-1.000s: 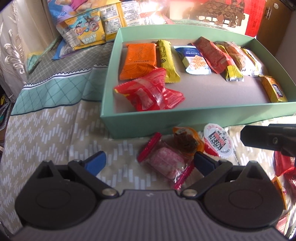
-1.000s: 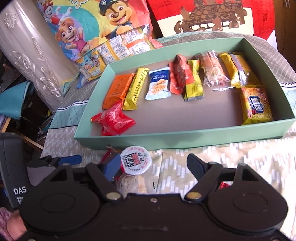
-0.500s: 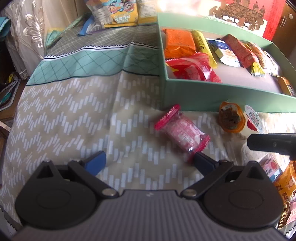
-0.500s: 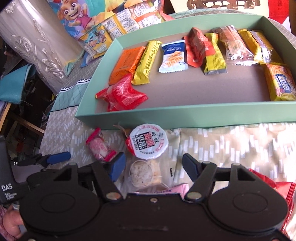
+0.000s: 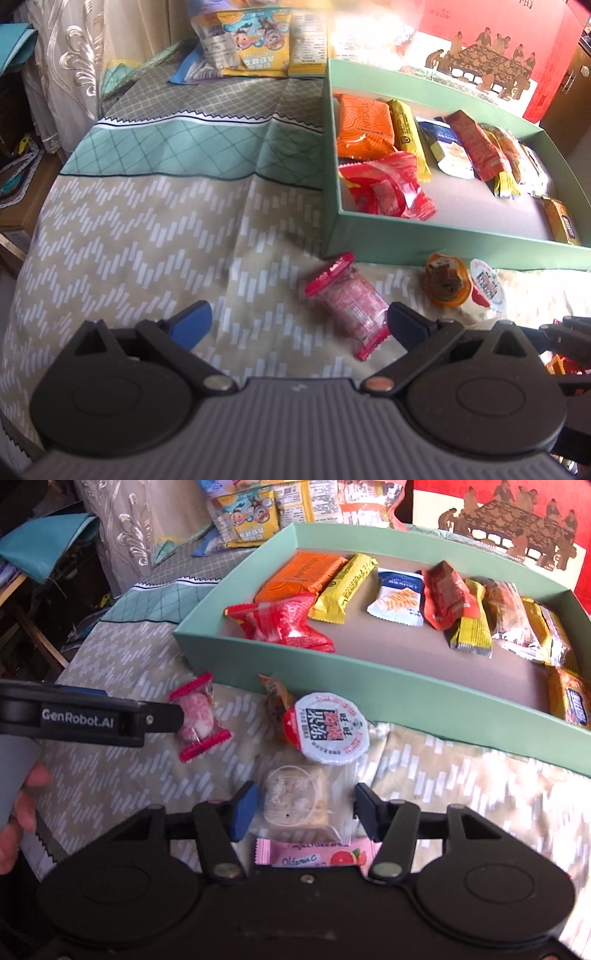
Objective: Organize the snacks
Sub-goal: 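Grasp the pink stick candy with the left tool while the right grasps the clear cookie packet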
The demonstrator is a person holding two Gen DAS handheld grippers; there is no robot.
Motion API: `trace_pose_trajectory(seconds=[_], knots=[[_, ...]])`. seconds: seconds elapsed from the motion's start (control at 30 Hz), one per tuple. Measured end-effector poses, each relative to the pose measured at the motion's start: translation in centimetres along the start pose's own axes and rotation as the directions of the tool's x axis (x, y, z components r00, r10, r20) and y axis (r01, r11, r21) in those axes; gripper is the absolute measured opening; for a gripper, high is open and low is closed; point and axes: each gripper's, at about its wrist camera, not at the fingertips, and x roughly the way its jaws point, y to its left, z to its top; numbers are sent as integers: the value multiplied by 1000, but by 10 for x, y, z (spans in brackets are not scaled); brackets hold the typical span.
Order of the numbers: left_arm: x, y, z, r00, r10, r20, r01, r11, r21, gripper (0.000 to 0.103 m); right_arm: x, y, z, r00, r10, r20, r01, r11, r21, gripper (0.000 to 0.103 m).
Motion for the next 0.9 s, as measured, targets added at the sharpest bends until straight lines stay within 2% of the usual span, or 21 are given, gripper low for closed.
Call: trace_pose_trajectory(seconds=[0.13, 0.17, 0.23, 0.27, 0.4, 0.47, 0.57, 0.6, 0.63, 0.67, 0.7, 0.9], knots=[[8, -22, 3, 1000, -14, -11, 14, 1000, 20, 100, -6, -9, -4, 1000, 12, 0, -12, 999, 33, 38], [11, -27, 3, 1000, -6, -15, 7, 1000, 25, 95, -8, -12, -6, 1000, 10, 0, -10, 999, 39, 38], [18, -35, 1, 999, 10, -30, -9, 999, 40, 73, -11, -16, -10, 1000, 4, 2, -4, 999, 51, 38], [20, -39, -3, 999, 48, -19, -47, 997, 61, 61, -11, -19, -12, 1000, 5, 2, -5, 998, 58, 38], [12, -36, -10, 999, 46, 13, -47, 995, 89, 34, -14, -25, -18, 1000, 21, 3, -21, 998, 67, 41], [8, -26, -13, 999, 38, 14, -39, 996, 76, 32, -15, -23, -21, 1000, 21, 7, -21, 998, 65, 49], [6, -16, -17, 999, 34, 15, -35, 998, 58, 36, -14, -11, -25, 1000, -10, 22, 10, 1000, 5, 55], [6, -15, -17, 999, 32, 17, -33, 998, 57, 34, -13, -7, -26, 999, -25, 27, 25, 1000, -18, 55], [5, -15, -17, 999, 31, 20, -32, 998, 56, 30, -13, 2, -28, 998, -44, 36, 46, 997, -57, 50], [4, -15, -18, 999, 29, 25, -30, 998, 51, 16, -14, 5, -28, 998, -45, 39, 48, 996, -79, 42], [1, -14, -19, 999, 24, 30, -25, 999, 44, 12, -17, 6, -27, 998, -44, 39, 47, 996, -74, 41], [-12, -10, -24, 999, 9, 45, -11, 999, 41, 11, -31, -4, -23, 999, 7, 49, -7, 1000, -6, 31]])
